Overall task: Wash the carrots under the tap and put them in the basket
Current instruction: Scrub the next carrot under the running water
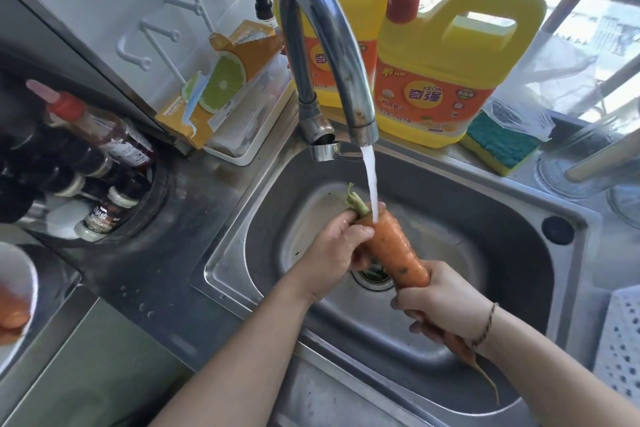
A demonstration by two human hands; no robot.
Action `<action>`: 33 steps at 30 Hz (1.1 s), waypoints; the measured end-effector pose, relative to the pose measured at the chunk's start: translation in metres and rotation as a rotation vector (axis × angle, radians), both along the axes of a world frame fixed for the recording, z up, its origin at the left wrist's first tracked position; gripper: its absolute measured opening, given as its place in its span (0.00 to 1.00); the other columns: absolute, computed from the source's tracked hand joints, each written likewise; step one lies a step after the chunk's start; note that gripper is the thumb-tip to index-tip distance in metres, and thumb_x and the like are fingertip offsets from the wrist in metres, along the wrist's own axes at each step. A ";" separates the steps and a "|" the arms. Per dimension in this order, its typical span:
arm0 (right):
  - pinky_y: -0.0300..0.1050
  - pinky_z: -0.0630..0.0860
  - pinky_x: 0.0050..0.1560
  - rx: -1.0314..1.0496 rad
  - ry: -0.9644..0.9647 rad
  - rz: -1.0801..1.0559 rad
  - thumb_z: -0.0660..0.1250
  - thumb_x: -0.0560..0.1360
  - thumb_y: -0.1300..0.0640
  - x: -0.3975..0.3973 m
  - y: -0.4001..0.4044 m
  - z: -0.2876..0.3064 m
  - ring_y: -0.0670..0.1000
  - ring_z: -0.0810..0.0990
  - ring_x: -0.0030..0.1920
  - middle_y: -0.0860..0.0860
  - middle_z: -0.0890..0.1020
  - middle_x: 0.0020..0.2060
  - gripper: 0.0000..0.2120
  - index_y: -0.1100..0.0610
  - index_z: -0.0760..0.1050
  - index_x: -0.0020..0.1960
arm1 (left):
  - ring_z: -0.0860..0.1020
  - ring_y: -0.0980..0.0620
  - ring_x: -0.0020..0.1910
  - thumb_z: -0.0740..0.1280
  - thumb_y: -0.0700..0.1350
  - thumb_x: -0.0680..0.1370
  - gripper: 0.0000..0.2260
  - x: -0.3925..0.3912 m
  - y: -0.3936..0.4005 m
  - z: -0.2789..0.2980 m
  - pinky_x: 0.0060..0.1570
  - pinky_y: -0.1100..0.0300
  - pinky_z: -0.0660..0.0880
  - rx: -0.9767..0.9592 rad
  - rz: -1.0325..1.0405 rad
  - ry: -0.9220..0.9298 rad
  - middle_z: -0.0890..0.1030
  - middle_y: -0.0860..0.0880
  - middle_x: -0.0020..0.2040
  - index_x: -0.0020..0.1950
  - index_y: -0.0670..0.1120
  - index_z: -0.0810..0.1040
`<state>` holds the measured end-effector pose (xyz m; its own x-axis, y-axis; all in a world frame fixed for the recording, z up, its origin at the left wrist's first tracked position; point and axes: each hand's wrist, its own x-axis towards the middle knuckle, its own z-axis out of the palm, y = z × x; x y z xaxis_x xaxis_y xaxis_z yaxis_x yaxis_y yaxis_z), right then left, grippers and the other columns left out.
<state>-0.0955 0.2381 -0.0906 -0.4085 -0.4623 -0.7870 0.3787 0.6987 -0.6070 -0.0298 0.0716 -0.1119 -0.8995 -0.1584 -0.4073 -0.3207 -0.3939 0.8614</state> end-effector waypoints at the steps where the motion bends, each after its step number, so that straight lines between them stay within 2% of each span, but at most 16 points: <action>1: 0.44 0.68 0.26 0.006 0.001 0.007 0.72 0.68 0.64 0.000 -0.001 -0.001 0.57 0.71 0.29 0.55 0.73 0.25 0.09 0.62 0.74 0.46 | 0.70 0.57 0.30 0.62 0.46 0.73 0.16 -0.001 0.001 0.000 0.32 0.63 0.68 -0.041 0.016 -0.022 0.74 0.56 0.32 0.60 0.49 0.77; 5: 0.43 0.68 0.26 0.004 -0.011 0.007 0.72 0.68 0.65 0.000 -0.004 0.001 0.55 0.70 0.24 0.55 0.72 0.25 0.08 0.62 0.73 0.44 | 0.67 0.55 0.30 0.61 0.46 0.70 0.20 -0.005 0.003 0.002 0.30 0.62 0.65 -0.083 0.091 -0.099 0.71 0.54 0.31 0.60 0.43 0.77; 8: 0.53 0.71 0.35 -0.027 -0.079 -0.011 0.73 0.63 0.61 -0.001 -0.002 0.005 0.52 0.67 0.19 0.57 0.71 0.26 0.12 0.62 0.71 0.41 | 0.66 0.54 0.31 0.64 0.46 0.67 0.21 -0.004 0.001 0.001 0.31 0.61 0.65 -0.041 0.072 -0.050 0.70 0.51 0.33 0.59 0.44 0.77; 10: 0.57 0.70 0.40 -0.038 -0.106 -0.015 0.72 0.60 0.60 -0.003 0.000 0.008 0.52 0.66 0.18 0.58 0.71 0.26 0.13 0.61 0.70 0.39 | 0.67 0.55 0.30 0.64 0.45 0.67 0.19 -0.004 0.001 0.002 0.31 0.63 0.66 -0.037 0.043 -0.024 0.70 0.52 0.32 0.58 0.44 0.78; 12: 0.53 0.70 0.35 -0.022 -0.086 0.009 0.73 0.63 0.62 -0.004 0.000 0.009 0.52 0.67 0.18 0.57 0.71 0.26 0.11 0.61 0.71 0.40 | 0.68 0.56 0.28 0.66 0.47 0.67 0.17 -0.006 0.002 0.004 0.28 0.64 0.66 -0.066 0.060 -0.046 0.71 0.55 0.29 0.54 0.44 0.78; 14: 0.47 0.69 0.28 -0.001 -0.048 0.025 0.73 0.66 0.63 -0.005 0.000 0.009 0.54 0.69 0.21 0.56 0.72 0.26 0.10 0.61 0.73 0.43 | 0.68 0.56 0.27 0.67 0.50 0.64 0.21 -0.008 0.003 0.005 0.27 0.63 0.66 -0.096 0.073 -0.073 0.71 0.56 0.28 0.55 0.43 0.78; 15: 0.46 0.69 0.28 0.002 -0.046 0.025 0.73 0.65 0.62 -0.006 0.001 0.008 0.54 0.69 0.22 0.56 0.72 0.26 0.11 0.61 0.73 0.43 | 0.68 0.56 0.27 0.67 0.49 0.65 0.22 -0.008 0.002 0.003 0.27 0.64 0.66 -0.092 0.067 -0.080 0.71 0.56 0.28 0.56 0.41 0.78; 17: 0.51 0.71 0.33 -0.009 -0.081 0.024 0.73 0.62 0.60 -0.008 0.003 0.008 0.53 0.68 0.21 0.57 0.72 0.26 0.12 0.61 0.72 0.40 | 0.69 0.57 0.28 0.65 0.44 0.66 0.24 -0.007 0.000 -0.001 0.29 0.65 0.67 -0.074 0.034 -0.083 0.72 0.56 0.29 0.61 0.37 0.75; 19: 0.51 0.73 0.34 -0.005 -0.079 0.070 0.75 0.64 0.59 -0.012 0.004 0.009 0.54 0.70 0.22 0.57 0.73 0.27 0.12 0.60 0.73 0.40 | 0.70 0.57 0.29 0.68 0.46 0.64 0.28 -0.006 -0.002 -0.002 0.30 0.65 0.69 -0.059 0.017 -0.067 0.74 0.55 0.31 0.63 0.36 0.74; 21: 0.45 0.74 0.28 -0.023 0.016 0.138 0.75 0.70 0.58 -0.015 0.005 0.009 0.56 0.74 0.26 0.54 0.77 0.29 0.10 0.58 0.75 0.46 | 0.72 0.58 0.28 0.70 0.49 0.64 0.27 -0.006 -0.003 -0.001 0.29 0.65 0.70 -0.062 0.054 -0.052 0.75 0.56 0.31 0.61 0.40 0.76; 22: 0.46 0.75 0.28 -0.057 0.089 0.146 0.74 0.73 0.56 -0.016 0.006 0.008 0.56 0.77 0.28 0.53 0.80 0.32 0.09 0.55 0.76 0.50 | 0.72 0.58 0.28 0.72 0.48 0.65 0.24 -0.007 -0.005 -0.001 0.28 0.66 0.70 -0.069 0.095 -0.044 0.76 0.56 0.31 0.59 0.42 0.76; 25: 0.45 0.79 0.37 -0.071 0.427 0.172 0.69 0.76 0.47 -0.019 0.015 -0.001 0.47 0.81 0.33 0.46 0.83 0.38 0.11 0.45 0.76 0.58 | 0.72 0.57 0.26 0.73 0.47 0.68 0.19 -0.010 -0.011 -0.002 0.26 0.65 0.70 -0.112 0.236 -0.025 0.79 0.53 0.34 0.56 0.43 0.76; 27: 0.47 0.79 0.42 -0.027 0.605 0.197 0.68 0.76 0.46 -0.019 0.020 -0.007 0.45 0.80 0.36 0.43 0.81 0.37 0.14 0.45 0.76 0.61 | 0.75 0.56 0.29 0.74 0.45 0.70 0.16 -0.011 -0.012 -0.003 0.30 0.64 0.73 -0.164 0.258 -0.045 0.80 0.50 0.38 0.55 0.43 0.76; 29: 0.51 0.79 0.45 -0.024 0.661 0.187 0.67 0.77 0.47 -0.016 0.021 -0.010 0.48 0.80 0.39 0.41 0.80 0.35 0.14 0.46 0.77 0.62 | 0.81 0.56 0.37 0.76 0.46 0.70 0.15 -0.012 -0.009 -0.006 0.38 0.60 0.78 -0.280 0.250 -0.083 0.83 0.51 0.41 0.53 0.45 0.78; 31: 0.53 0.79 0.46 -0.012 0.685 0.162 0.66 0.75 0.44 -0.013 0.020 -0.009 0.51 0.80 0.41 0.41 0.79 0.34 0.16 0.45 0.77 0.61 | 0.84 0.50 0.45 0.77 0.51 0.66 0.17 -0.012 -0.005 -0.007 0.47 0.50 0.82 -0.348 0.266 -0.103 0.86 0.50 0.44 0.51 0.46 0.81; 33: 0.53 0.78 0.46 -0.002 0.700 0.153 0.64 0.71 0.40 -0.012 0.021 -0.007 0.51 0.80 0.42 0.41 0.80 0.36 0.20 0.43 0.77 0.60 | 0.84 0.48 0.45 0.76 0.50 0.66 0.16 -0.013 -0.003 -0.003 0.47 0.48 0.82 -0.343 0.289 -0.120 0.86 0.48 0.44 0.49 0.44 0.82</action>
